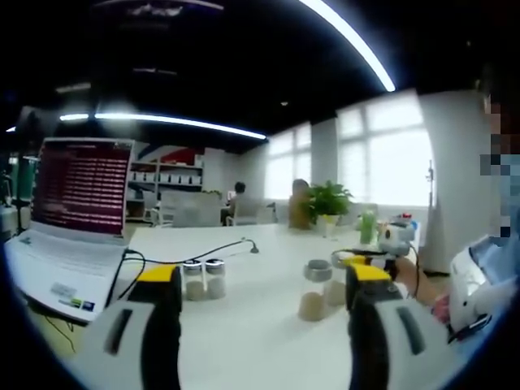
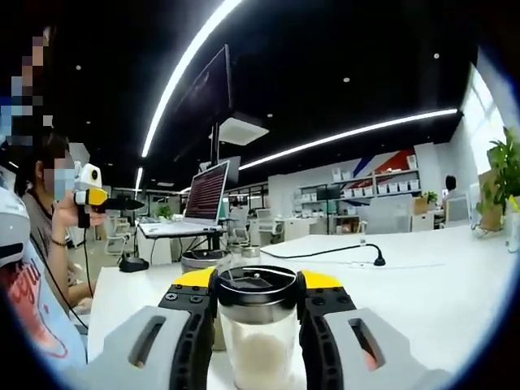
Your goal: Rotate the seasoning bottle until the label or dispensing opening points toward the visible target arrow and the bottle remains upright within the marked orientation range
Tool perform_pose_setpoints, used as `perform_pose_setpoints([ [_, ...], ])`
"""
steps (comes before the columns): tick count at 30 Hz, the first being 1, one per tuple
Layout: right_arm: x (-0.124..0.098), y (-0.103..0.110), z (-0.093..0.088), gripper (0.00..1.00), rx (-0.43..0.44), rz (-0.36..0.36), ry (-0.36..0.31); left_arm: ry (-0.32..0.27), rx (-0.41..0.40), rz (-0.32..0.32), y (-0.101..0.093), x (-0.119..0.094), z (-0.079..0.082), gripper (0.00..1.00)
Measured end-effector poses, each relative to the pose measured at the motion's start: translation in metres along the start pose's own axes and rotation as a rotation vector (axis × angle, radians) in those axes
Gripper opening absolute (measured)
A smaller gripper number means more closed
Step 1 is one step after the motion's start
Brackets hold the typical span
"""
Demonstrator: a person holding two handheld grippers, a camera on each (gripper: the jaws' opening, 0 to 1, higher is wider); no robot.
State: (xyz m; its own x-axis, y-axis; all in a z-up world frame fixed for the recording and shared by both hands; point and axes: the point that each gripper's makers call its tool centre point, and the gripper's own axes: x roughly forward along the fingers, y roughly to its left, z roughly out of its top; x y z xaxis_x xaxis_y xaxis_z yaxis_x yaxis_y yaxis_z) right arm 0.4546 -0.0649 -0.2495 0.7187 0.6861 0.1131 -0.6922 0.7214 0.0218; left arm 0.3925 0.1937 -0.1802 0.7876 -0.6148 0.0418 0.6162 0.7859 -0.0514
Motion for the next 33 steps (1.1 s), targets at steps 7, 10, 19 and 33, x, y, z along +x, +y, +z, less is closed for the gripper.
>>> perform_pose_setpoints([
  [7, 0.0007, 0.001, 0.0, 0.38, -0.015, -0.064, -0.02, -0.001, 0.0, -0.003, -0.0007, -0.0009, 0.0005, 0.88],
  [10, 0.001, 0.0005, 0.0001, 0.38, -0.022, -0.089, -0.029, 0.001, 0.0, -0.004, -0.0006, -0.0006, -0.0001, 0.88],
  [19, 0.0022, -0.0018, 0.0015, 0.38, -0.056, -0.19, -0.032, -0.005, -0.008, -0.005, -0.0006, 0.0007, 0.0017, 0.88],
  [33, 0.0019, -0.0055, 0.0008, 0.38, -0.078, -0.236, -0.047, -0.004, -0.012, -0.006, 0.0006, 0.0037, 0.0019, 0.88],
])
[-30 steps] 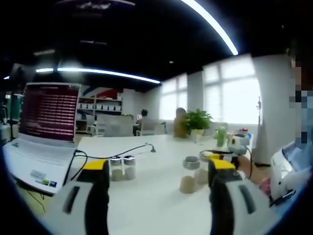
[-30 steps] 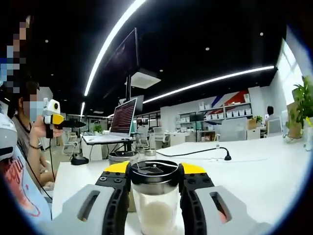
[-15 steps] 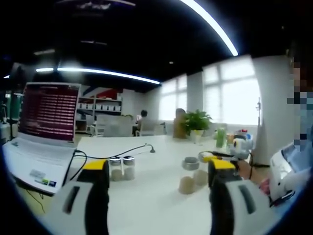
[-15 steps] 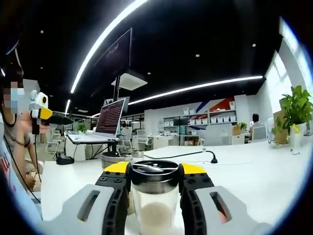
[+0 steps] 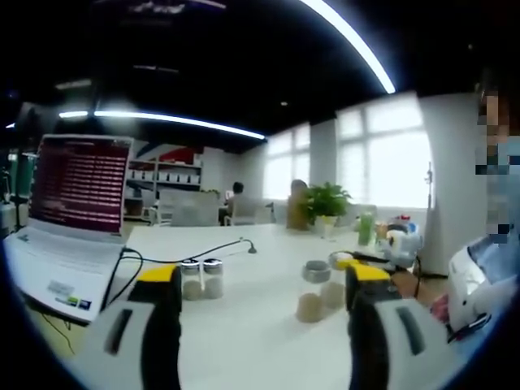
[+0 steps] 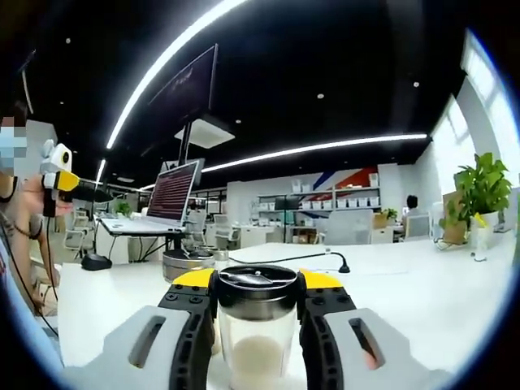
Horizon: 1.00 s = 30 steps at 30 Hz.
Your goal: Rotate the seasoning bottle until the label or dispensing opening points toward the visible target arrow and the bottle remains upright within the marked orientation range
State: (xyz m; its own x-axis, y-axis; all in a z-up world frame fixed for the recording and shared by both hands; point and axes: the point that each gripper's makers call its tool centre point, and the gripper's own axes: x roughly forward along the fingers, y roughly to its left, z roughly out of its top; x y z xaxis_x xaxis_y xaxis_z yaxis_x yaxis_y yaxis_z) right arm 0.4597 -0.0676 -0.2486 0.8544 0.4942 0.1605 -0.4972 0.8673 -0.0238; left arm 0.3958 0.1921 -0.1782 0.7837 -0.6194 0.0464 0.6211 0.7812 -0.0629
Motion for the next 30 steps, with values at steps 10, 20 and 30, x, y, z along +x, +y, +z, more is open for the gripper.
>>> perform_pose_setpoints([
  [10, 0.001, -0.004, -0.002, 0.59, -0.005, -0.049, -0.002, -0.01, -0.009, -0.007, 0.0, 0.0, 0.002, 0.88],
  [20, -0.018, -0.028, 0.013, 0.72, 0.016, -0.078, 0.028, -0.004, -0.015, -0.027, -0.003, 0.001, 0.0, 0.88],
  [30, -0.026, -0.018, 0.022, 0.7, 0.059, 0.012, 0.049, -0.017, -0.007, -0.031, -0.004, 0.002, 0.002, 0.82],
])
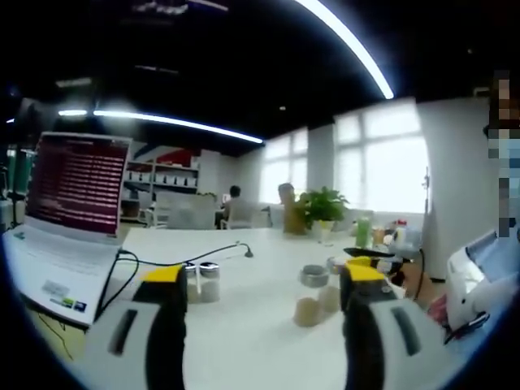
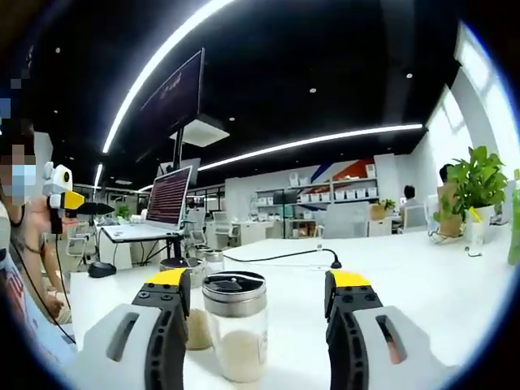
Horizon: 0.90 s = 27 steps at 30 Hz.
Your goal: Rotate the seasoning bottle until the label or dispensing opening points toward the visible target arrow and the bottle remains upright within the marked orientation range
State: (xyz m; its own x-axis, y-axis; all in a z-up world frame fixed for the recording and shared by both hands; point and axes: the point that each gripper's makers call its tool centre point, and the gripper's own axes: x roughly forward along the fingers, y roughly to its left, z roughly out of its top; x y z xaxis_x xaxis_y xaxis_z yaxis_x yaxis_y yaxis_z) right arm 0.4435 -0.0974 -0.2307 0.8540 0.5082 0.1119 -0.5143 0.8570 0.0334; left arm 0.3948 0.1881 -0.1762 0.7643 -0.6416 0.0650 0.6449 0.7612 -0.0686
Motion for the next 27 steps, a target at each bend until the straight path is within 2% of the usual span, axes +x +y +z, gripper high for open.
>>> perform_pose_setpoints([
  [5, -0.004, -0.001, 0.007, 0.7, 0.03, 0.073, 0.007, -0.007, 0.009, -0.017, -0.004, 0.001, 0.002, 0.83],
  [8, -0.007, 0.003, 0.014, 0.68, 0.116, 0.155, 0.021, -0.004, 0.012, -0.017, -0.004, 0.001, 0.002, 0.84],
  [11, -0.006, -0.002, 0.024, 0.69, 0.068, 0.17, 0.027, 0.0, 0.016, -0.017, -0.004, 0.002, 0.001, 0.84],
  [15, -0.002, -0.005, 0.025, 0.69, 0.045, 0.197, 0.056, 0.014, 0.014, -0.012, -0.001, 0.004, -0.001, 0.84],
  [17, 0.0, -0.003, 0.022, 0.69, 0.042, 0.222, 0.084, 0.02, 0.014, -0.012, -0.002, 0.004, -0.002, 0.84],
  [21, 0.0, 0.006, 0.011, 0.69, 0.011, 0.315, 0.154, 0.001, 0.012, -0.02, -0.003, 0.002, 0.002, 0.84],
  [24, 0.0, 0.011, 0.006, 0.69, -0.055, 0.39, 0.205, 0.004, 0.013, 0.001, 0.002, 0.002, 0.002, 0.84],
  [27, 0.004, 0.01, 0.0, 0.68, -0.071, 0.416, 0.235, 0.01, 0.009, 0.007, 0.004, 0.003, 0.001, 0.84],
])
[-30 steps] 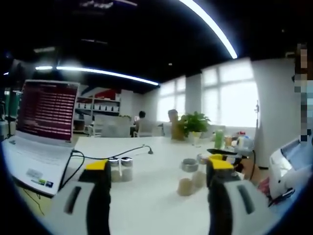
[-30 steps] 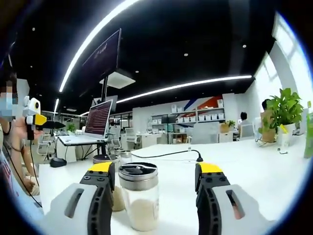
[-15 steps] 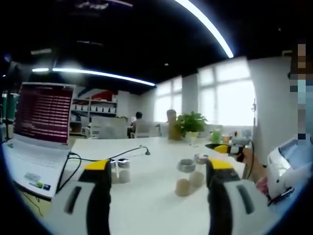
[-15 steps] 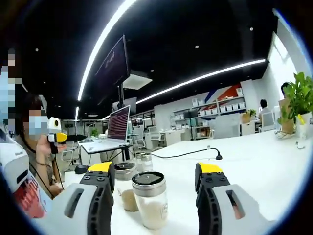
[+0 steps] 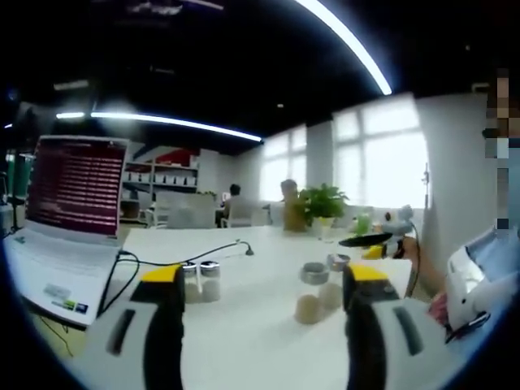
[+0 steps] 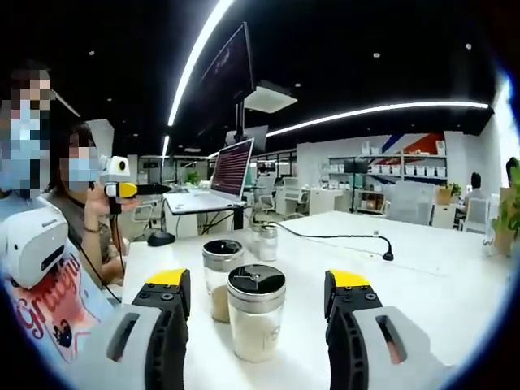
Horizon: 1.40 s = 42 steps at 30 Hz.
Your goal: Rotate the seasoning bottle until the label or dispensing opening points toward the visible target arrow and the bottle remains upright within the marked orientation range
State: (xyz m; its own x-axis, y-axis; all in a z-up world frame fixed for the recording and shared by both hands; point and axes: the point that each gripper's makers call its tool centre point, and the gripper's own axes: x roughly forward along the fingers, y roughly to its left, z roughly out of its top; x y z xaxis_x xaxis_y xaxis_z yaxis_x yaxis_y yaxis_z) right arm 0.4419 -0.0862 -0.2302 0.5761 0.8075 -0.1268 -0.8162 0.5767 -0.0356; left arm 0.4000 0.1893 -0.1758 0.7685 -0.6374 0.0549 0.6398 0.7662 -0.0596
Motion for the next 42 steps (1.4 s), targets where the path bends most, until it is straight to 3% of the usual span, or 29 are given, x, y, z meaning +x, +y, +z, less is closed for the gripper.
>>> perform_pose_setpoints([
  [5, 0.006, -0.002, -0.013, 0.69, 0.005, 0.035, 0.037, 0.001, 0.009, -0.008, -0.004, 0.0, 0.001, 0.84],
  [13, 0.006, -0.006, -0.017, 0.64, 0.044, 0.064, 0.003, -0.005, 0.022, -0.014, -0.002, -0.005, 0.002, 0.84],
  [18, 0.012, -0.008, -0.024, 0.6, 0.076, 0.086, 0.013, -0.007, 0.063, 0.026, 0.001, -0.009, 0.005, 0.85],
  [24, 0.019, -0.009, -0.032, 0.6, 0.1, 0.113, 0.023, -0.034, 0.038, -0.001, -0.002, -0.005, 0.009, 0.86],
  [42, 0.036, -0.006, -0.036, 0.54, 0.146, 0.151, 0.035, -0.046, 0.027, 0.004, -0.001, -0.007, 0.012, 0.9],
])
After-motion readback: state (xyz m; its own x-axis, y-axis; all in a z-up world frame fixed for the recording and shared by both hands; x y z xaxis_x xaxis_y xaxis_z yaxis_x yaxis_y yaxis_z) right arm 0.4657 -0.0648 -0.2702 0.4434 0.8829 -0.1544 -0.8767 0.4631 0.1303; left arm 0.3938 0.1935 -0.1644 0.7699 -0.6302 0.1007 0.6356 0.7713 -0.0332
